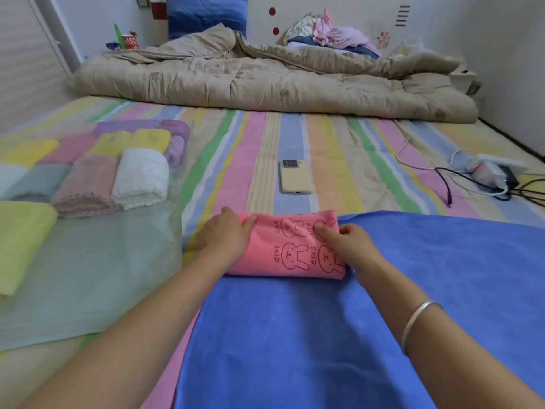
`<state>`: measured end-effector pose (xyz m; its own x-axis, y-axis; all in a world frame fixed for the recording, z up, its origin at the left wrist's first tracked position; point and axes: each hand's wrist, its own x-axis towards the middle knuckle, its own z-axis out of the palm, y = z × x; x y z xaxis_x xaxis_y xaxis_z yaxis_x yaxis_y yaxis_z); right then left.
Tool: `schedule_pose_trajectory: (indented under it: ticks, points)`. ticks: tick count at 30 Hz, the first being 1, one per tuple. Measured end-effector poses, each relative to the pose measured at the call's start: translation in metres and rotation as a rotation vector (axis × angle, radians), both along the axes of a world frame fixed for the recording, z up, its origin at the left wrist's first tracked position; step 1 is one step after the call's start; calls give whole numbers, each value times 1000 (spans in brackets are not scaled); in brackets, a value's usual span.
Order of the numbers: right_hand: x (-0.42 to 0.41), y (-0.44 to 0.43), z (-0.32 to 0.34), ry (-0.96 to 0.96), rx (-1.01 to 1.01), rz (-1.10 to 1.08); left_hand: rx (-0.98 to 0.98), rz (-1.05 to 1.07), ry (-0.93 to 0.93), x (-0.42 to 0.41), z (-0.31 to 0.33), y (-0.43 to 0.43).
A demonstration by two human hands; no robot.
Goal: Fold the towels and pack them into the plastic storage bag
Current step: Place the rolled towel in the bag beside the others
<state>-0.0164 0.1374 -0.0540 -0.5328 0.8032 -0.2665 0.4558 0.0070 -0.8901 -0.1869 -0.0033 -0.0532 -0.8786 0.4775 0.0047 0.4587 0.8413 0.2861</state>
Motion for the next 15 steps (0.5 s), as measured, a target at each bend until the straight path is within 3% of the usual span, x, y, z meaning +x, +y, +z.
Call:
schedule_pose_trajectory:
  ticks: [2,4,6,8,10,12,15]
  points:
    - [4,-14,15,175,88,-9,-29,-55,152,11,22,-6]
    - [11,-32,36,341,162,105,63,-295,155,12,44,-13]
    - [18,-48,61,458,211,292,78,-613,-70,12,72,-25]
    - [25,-63,87,498,260,468,-28,-764,-318,17,99,-43]
    - [32,-76,110,494,285,609,-9,-850,-433,22,119,-66]
    - [35,-88,128,484,284,719,113,-890,-423,30,129,-91]
    - [31,-103,144,435,221,775,296,-822,-548,42,125,-131]
